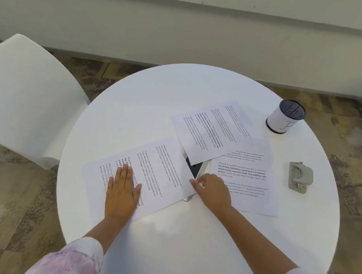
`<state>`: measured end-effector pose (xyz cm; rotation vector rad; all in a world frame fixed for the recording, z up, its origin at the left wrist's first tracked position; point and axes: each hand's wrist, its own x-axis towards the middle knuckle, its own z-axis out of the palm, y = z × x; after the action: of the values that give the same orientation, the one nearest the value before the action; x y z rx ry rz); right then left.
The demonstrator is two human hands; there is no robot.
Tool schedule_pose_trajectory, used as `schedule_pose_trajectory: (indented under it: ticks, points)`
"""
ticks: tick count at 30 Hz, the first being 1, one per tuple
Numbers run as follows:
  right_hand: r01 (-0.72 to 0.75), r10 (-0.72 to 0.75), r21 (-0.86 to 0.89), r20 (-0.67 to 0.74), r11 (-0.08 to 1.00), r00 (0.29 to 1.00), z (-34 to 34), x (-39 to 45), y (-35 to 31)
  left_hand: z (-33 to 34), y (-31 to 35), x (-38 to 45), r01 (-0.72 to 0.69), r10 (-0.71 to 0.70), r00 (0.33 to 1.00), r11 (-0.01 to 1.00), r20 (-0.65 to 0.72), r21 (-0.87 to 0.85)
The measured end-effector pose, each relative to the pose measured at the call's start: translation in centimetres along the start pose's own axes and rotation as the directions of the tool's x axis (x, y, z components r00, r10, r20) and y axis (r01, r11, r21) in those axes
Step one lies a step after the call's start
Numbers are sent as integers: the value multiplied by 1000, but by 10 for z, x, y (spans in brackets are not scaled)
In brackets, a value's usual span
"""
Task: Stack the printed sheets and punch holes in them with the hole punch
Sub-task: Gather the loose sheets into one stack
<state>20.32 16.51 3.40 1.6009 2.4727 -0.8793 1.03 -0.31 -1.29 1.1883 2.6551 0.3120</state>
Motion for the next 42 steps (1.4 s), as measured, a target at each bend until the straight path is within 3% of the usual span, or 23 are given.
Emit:
schedule_pose_trajectory:
  ticks: [7,14,19,24,30,32,35,37,39,42]
  points:
    - [-25,-17,239,170,971,985,1,3,-6,2,-2,1,-8,7,1000,1000,-9,-11]
    - [101,-121,328,42,939,992,0,-5,-17,0,-7,-1,-43,43,999,998,12,-47]
    - [187,-179,341,-55,921,982,-29,-4,-21,-18,-11,20,-75,74,997,957,-14,-282]
    - [286,-251,321,-148,903,957,-76,7,-24,-60,-5,63,51,-68,998,790,-5,-610]
    - [307,-240,374,-215,875,947,-127,27,-26,-103,18,92,76,54,987,673,151,-736]
    - [280,-190,460,-232,843,954,-138,33,-26,-108,26,92,67,51,992,587,119,-807]
    - [227,-71,667,-253,709,965,-142,39,-17,-106,30,92,60,-7,998,475,65,-878]
    - [125,39,726,-205,676,978,-131,43,-6,-102,28,92,82,-64,996,418,61,-905]
    - [-87,173,786,-25,612,985,-113,47,7,-96,25,91,110,-97,992,396,77,-911]
    - [-375,278,827,277,418,920,-81,46,15,-86,18,90,163,-129,984,378,123,-911]
